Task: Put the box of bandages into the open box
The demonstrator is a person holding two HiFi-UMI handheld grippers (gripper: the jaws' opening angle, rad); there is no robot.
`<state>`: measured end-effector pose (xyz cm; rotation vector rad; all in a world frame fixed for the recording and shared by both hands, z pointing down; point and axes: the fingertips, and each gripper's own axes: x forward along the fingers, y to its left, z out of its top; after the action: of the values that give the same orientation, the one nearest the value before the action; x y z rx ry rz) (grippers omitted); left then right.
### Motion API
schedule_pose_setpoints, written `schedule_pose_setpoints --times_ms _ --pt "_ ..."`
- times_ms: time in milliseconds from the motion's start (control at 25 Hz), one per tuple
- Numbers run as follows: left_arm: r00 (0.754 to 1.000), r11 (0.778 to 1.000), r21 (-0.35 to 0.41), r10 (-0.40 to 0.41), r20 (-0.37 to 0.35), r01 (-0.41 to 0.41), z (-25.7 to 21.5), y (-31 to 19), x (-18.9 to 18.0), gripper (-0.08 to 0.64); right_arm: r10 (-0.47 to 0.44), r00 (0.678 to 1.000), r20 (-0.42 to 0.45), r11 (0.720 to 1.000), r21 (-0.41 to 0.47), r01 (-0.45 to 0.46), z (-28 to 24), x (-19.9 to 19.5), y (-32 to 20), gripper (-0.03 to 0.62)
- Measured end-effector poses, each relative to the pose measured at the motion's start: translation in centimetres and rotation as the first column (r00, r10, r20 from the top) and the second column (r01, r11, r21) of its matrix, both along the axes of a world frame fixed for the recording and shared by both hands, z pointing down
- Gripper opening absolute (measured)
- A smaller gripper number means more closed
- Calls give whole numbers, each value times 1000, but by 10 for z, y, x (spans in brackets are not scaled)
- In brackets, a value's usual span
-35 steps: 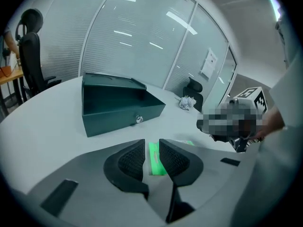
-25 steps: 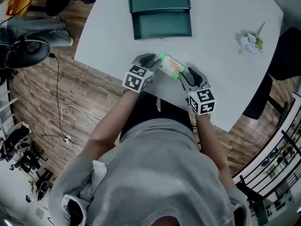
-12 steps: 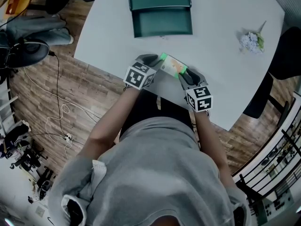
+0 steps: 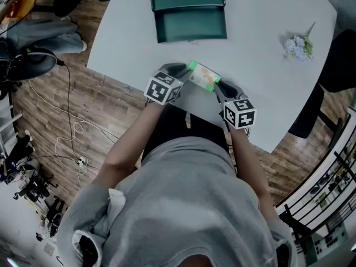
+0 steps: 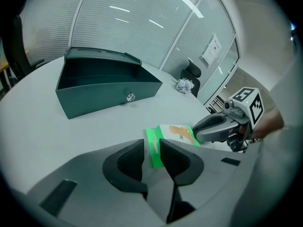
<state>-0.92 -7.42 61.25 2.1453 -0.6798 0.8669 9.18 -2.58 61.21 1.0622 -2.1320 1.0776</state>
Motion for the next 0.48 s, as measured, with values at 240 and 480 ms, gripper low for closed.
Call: schedule_pose_setpoints --times_ms 240,480 --pt "998 999 -45 -32 -50 30 -3 0 2 129 19 998 57 1000 -18 -18 2 2 1 67" --pt "996 995 -85 -48 -70 42 -2 0 2 143 34 995 98 999 -24 -31 2 5 0 60"
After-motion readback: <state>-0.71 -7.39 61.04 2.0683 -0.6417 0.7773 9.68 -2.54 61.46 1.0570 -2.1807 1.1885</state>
